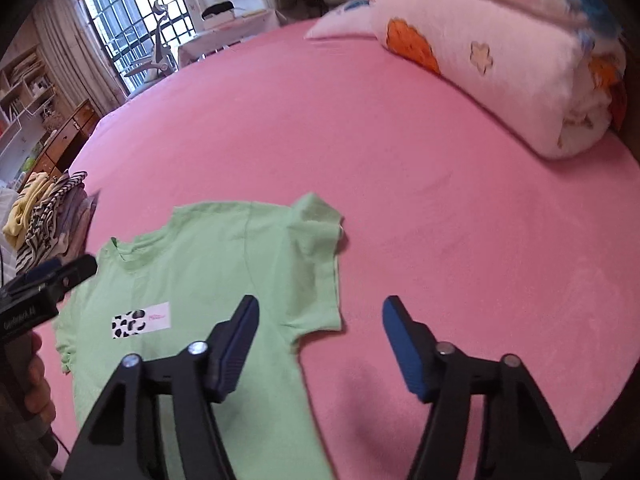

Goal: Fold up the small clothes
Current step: 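Move the right tool to the T-shirt sleeve and close on it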

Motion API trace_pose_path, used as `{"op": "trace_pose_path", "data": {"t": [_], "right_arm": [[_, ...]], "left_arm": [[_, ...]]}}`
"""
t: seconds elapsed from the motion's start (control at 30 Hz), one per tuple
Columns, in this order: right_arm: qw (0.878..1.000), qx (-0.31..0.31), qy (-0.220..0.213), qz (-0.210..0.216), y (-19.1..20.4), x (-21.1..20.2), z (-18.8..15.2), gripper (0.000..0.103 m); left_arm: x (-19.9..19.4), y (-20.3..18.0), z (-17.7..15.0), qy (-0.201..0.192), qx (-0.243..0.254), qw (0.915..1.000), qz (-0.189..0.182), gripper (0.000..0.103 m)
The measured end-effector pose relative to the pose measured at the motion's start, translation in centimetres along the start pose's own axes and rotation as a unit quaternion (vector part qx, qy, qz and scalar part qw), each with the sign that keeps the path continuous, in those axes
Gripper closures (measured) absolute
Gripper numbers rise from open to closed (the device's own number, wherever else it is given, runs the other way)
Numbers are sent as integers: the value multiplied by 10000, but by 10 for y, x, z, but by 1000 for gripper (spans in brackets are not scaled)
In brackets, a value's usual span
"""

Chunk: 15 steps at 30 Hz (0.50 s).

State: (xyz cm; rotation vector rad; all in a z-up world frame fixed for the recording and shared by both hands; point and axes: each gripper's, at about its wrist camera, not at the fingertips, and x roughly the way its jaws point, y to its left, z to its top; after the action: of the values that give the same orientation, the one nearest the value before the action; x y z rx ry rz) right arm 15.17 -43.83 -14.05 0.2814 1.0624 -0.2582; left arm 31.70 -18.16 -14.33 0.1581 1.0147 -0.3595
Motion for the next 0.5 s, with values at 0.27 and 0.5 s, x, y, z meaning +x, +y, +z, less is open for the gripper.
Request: {"op": "trace_pose_path", "data": {"t": [0.27,0.5], "right_arm": [[9954,241,706,600,-27,72,-16,62],[9867,702,916,1147,-35,105,-23,62]], "left_arm": [[68,-72,45,17,1212,9922,-276,1],[114,-115,71,306,1778,9822,-516,1]]}}
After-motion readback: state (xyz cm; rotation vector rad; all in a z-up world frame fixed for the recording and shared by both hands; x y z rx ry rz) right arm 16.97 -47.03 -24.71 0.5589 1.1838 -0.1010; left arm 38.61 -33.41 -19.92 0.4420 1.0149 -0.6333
